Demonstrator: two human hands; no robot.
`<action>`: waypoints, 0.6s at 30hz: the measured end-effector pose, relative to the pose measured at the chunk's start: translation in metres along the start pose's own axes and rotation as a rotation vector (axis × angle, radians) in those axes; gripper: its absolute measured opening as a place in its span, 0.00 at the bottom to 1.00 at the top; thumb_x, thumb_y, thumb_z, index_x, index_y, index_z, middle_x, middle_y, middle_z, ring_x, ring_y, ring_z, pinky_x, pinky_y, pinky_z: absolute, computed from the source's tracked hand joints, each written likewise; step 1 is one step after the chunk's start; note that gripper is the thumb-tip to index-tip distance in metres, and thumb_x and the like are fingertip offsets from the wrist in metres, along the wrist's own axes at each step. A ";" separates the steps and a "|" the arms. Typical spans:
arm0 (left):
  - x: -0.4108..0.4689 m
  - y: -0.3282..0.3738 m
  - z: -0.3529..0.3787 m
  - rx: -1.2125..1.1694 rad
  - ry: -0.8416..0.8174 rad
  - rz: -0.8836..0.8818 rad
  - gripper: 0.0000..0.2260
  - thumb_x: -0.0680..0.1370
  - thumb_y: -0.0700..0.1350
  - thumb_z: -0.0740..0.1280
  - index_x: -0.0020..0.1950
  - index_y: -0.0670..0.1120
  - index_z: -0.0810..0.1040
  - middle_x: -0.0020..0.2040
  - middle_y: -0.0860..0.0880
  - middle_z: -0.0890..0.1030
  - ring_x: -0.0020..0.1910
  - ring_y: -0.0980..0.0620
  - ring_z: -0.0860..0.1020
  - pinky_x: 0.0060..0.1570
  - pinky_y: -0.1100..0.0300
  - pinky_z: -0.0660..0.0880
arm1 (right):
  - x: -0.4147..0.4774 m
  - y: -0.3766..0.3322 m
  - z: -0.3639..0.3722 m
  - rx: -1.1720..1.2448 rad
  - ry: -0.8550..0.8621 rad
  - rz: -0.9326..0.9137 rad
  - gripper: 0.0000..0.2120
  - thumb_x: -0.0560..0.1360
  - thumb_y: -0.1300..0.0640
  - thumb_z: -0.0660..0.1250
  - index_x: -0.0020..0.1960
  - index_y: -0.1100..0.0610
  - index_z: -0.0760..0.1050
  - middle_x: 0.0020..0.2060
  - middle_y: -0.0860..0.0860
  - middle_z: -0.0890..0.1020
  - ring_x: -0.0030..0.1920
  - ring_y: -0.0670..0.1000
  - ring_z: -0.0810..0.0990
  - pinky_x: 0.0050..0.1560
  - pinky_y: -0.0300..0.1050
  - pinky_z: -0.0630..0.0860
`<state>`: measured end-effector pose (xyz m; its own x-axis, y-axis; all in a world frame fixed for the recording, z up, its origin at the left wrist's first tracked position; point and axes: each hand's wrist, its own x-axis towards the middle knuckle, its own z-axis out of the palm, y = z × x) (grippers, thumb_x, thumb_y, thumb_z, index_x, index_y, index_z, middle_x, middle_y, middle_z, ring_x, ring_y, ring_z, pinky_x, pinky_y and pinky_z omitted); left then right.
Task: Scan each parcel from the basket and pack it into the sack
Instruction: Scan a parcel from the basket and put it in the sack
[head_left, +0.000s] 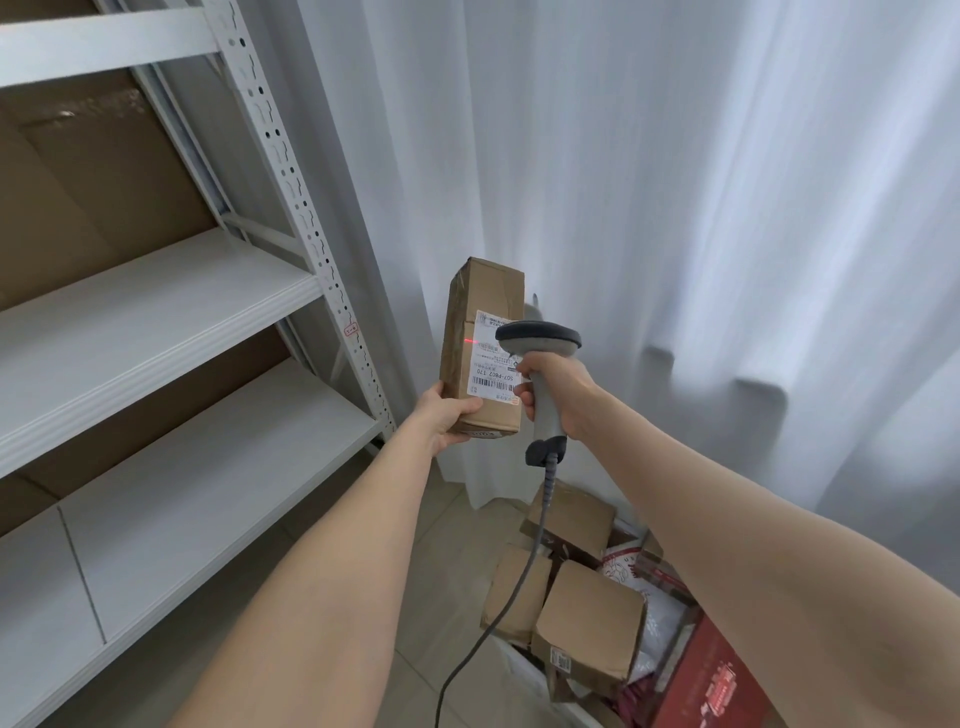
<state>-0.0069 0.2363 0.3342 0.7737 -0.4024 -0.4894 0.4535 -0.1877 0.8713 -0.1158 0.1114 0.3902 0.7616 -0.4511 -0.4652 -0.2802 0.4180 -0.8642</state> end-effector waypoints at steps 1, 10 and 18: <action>0.001 0.000 -0.002 -0.002 0.000 -0.005 0.27 0.74 0.33 0.70 0.70 0.45 0.67 0.52 0.47 0.77 0.44 0.48 0.78 0.39 0.51 0.77 | 0.000 -0.001 0.001 -0.010 0.000 0.005 0.02 0.73 0.64 0.65 0.44 0.61 0.71 0.25 0.55 0.76 0.22 0.49 0.72 0.25 0.38 0.72; 0.002 -0.003 -0.020 -0.040 0.006 -0.023 0.26 0.75 0.31 0.68 0.71 0.44 0.66 0.63 0.41 0.76 0.55 0.42 0.77 0.46 0.47 0.77 | -0.004 -0.009 0.012 -0.093 -0.036 0.034 0.04 0.73 0.62 0.63 0.40 0.60 0.69 0.26 0.55 0.75 0.22 0.49 0.71 0.25 0.37 0.72; 0.002 -0.004 -0.032 -0.083 0.021 -0.024 0.26 0.75 0.31 0.67 0.71 0.44 0.66 0.63 0.40 0.76 0.59 0.40 0.77 0.51 0.44 0.77 | -0.009 -0.010 0.024 -0.111 -0.060 0.051 0.05 0.75 0.62 0.63 0.40 0.59 0.69 0.29 0.55 0.75 0.20 0.47 0.71 0.24 0.35 0.72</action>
<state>0.0068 0.2649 0.3286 0.7711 -0.3793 -0.5115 0.5062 -0.1221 0.8537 -0.1060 0.1300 0.4074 0.7774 -0.3825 -0.4994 -0.3794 0.3481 -0.8572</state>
